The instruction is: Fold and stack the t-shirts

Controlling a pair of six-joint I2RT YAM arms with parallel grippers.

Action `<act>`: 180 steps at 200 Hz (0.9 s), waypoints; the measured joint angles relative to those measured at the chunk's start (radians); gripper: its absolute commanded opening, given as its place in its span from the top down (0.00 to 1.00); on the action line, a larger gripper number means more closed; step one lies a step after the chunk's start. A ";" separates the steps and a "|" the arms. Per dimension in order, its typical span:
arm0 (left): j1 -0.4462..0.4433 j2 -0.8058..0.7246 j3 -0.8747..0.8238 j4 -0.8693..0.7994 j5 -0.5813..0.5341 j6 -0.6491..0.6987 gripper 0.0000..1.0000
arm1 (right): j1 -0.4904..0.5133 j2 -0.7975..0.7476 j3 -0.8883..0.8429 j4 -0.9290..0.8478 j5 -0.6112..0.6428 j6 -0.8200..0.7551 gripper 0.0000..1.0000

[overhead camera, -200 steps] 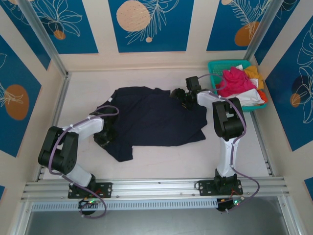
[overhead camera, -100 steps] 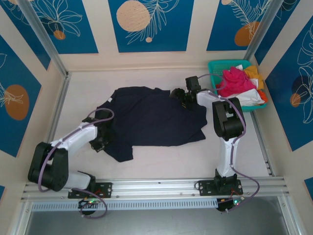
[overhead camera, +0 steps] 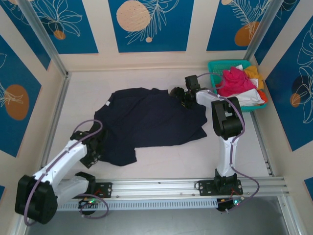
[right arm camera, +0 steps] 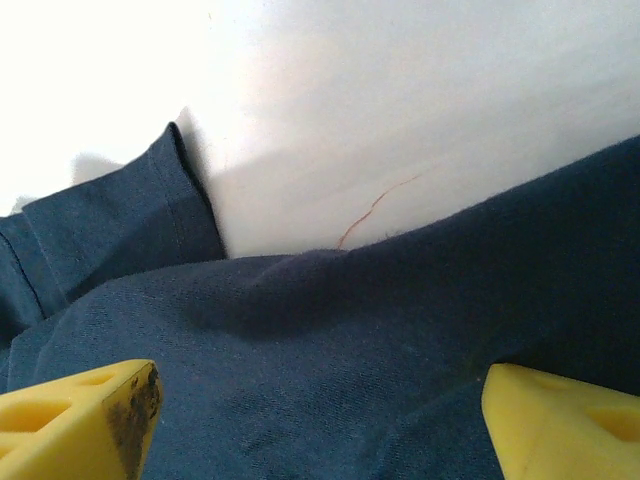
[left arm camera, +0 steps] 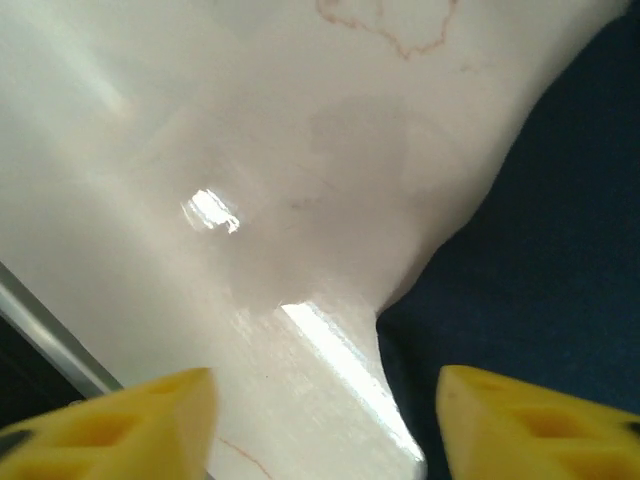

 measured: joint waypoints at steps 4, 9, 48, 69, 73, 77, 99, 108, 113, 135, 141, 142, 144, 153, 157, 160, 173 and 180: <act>0.000 -0.010 0.000 -0.003 -0.007 -0.011 0.21 | 0.000 0.000 0.000 0.000 0.000 0.000 0.15; 0.002 -0.018 0.002 -0.009 -0.011 -0.010 0.21 | 0.000 0.000 0.000 0.000 0.000 0.000 0.15; 0.010 0.063 0.054 0.005 -0.027 0.022 0.33 | 0.000 0.000 0.000 0.000 0.000 0.000 0.15; 0.012 0.161 0.081 0.064 -0.005 0.044 0.37 | 0.000 0.000 0.000 0.000 -0.001 0.000 0.15; 0.012 0.178 0.083 0.079 0.002 0.049 0.37 | 0.000 0.000 0.000 0.000 -0.001 0.000 0.15; 0.012 0.192 0.084 0.090 0.006 0.050 0.38 | 0.000 0.000 0.000 0.000 -0.002 0.000 0.15; 0.012 0.264 0.085 0.148 0.025 0.062 0.39 | 0.000 0.000 0.000 0.000 -0.003 0.000 0.15; 0.012 0.291 0.085 0.166 0.028 0.063 0.38 | 0.000 0.000 0.000 0.000 -0.003 0.000 0.15; 0.012 0.304 0.085 0.177 0.031 0.063 0.38 | 0.000 0.000 0.000 0.000 -0.003 0.000 0.15; 0.013 0.360 0.085 0.225 0.035 0.063 0.40 | 0.000 0.000 0.000 0.000 -0.003 0.000 0.15; 0.013 0.372 0.085 0.237 0.035 0.063 0.40 | 0.000 0.000 0.000 0.000 -0.003 0.000 0.15; 0.013 0.374 0.085 0.238 0.035 0.063 0.40 | 0.000 0.000 0.000 0.000 -0.003 0.000 0.15; 0.014 0.378 0.085 0.241 0.035 0.063 0.40 | 0.000 0.000 0.000 0.000 -0.003 0.000 0.15; 0.017 0.396 0.085 0.258 0.035 0.063 0.40 | 0.000 0.000 0.000 0.000 -0.004 0.000 0.15; 0.019 0.403 0.085 0.264 0.035 0.064 0.41 | 0.000 0.000 0.000 0.000 -0.004 0.000 0.15; 0.019 0.407 0.085 0.267 0.036 0.064 0.41 | 0.000 0.000 0.000 0.000 -0.004 0.000 0.15; 0.025 0.415 0.085 0.285 0.035 0.070 0.45 | 0.000 0.000 0.000 0.002 -0.007 0.000 0.15; 0.028 0.418 0.085 0.294 0.035 0.076 0.47 | 0.000 0.000 -0.001 0.002 -0.007 0.000 0.15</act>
